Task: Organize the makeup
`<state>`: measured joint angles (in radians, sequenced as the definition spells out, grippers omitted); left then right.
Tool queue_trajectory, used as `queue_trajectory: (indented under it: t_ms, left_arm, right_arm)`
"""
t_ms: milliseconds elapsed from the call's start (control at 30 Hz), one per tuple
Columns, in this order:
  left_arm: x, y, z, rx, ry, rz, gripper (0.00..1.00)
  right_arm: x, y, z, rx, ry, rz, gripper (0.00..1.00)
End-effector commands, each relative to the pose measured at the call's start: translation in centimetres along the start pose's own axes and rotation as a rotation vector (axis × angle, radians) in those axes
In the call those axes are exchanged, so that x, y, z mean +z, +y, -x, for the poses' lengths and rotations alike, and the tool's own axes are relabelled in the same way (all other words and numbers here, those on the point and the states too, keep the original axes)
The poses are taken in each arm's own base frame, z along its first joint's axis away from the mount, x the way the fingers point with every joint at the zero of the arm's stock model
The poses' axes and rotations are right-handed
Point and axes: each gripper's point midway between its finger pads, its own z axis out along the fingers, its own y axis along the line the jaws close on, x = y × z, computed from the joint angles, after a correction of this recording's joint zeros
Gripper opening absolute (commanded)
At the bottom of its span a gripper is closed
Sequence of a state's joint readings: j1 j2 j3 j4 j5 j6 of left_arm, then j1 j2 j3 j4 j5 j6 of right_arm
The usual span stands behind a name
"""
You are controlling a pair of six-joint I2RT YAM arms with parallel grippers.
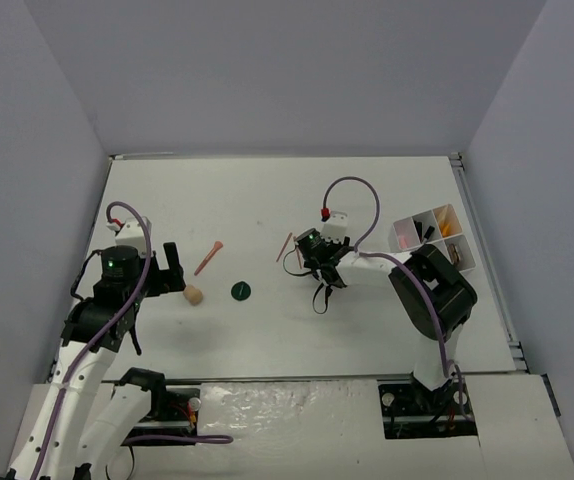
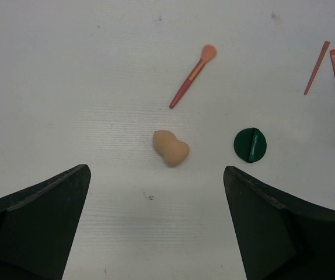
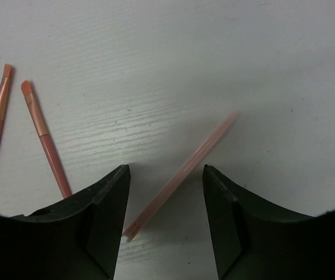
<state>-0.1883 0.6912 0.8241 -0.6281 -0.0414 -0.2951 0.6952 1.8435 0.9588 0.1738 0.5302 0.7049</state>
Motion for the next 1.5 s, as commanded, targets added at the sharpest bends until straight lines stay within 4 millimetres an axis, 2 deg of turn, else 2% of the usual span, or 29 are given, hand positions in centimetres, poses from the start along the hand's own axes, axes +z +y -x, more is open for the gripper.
queue_trajectory:
  t_ms: [0,100,267,433,500,700,800,967,1067,1133,1200,1300,1467]
  left_arm:
    - [-0.5,-0.4,2.1,-0.008,-0.082,-0.023,0.97]
    - [-0.5,-0.6,2.2,-0.007,-0.084,-0.031,0.97]
    - [-0.7,-0.5,2.2,-0.007,-0.088,-0.032,0.97]
    - [-0.7,-0.5,2.2,-0.009,-0.089,-0.032,0.97]
    - [-0.6,-0.6,2.2,-0.009,-0.087,-0.032,0.97]
    - [-0.6,-0.5,2.1,-0.008,-0.082,-0.029,0.97]
    - [-0.6,-0.5,2.0,-0.010,-0.085,-0.027,0.97]
    - [-0.6,-0.5,2.1,-0.009,-0.085,-0.029,0.97]
    - [-0.7,-0.5,2.1,-0.010,-0.087,-0.029,0.97]
    - [-0.6,-0.5,2.0,-0.010,-0.085,-0.029,0.97]
    - [-0.6,-0.5,2.1,-0.010,-0.086,-0.032,0.97]
    - [-0.7,-0.5,2.1,-0.011,-0.088,-0.029,0.97]
    - [-0.8,-0.4,2.2,-0.010,-0.095,-0.028,0.97]
  right_arm:
    - [-0.1,0.3,1.3,0.052,-0.039,-0.020,0.48]
    - [-0.1,0.3,1.1,0.052,-0.037,-0.018,0.44]
    - [0.0,0.4,0.6,0.041,-0.026,-0.022,0.31]
    - [-0.4,0.4,1.1,0.036,-0.033,-0.016,0.09]
    - [-1.0,0.8,2.0,0.033,-0.044,0.006,0.01]
    - [-3.7,1.0,6.3,-0.023,-0.132,0.061,0.00]
    - [-5.2,-0.3,8.9,-0.068,-0.188,0.066,0.00]
    - [-6.8,-2.4,12.3,-0.074,-0.230,0.174,0.00]
    - [-7.0,-5.8,13.7,-0.103,-0.284,0.116,0.00]
    - [-7.5,-8.6,15.4,-0.118,-0.342,0.057,0.00]
    - [-8.1,-10.4,16.6,-0.166,-0.396,0.020,0.00]
    - [-9.0,-12.6,18.6,-0.222,-0.508,-0.023,0.00]
    - [-8.0,-15.6,19.6,-0.274,-0.552,-0.097,0.00]
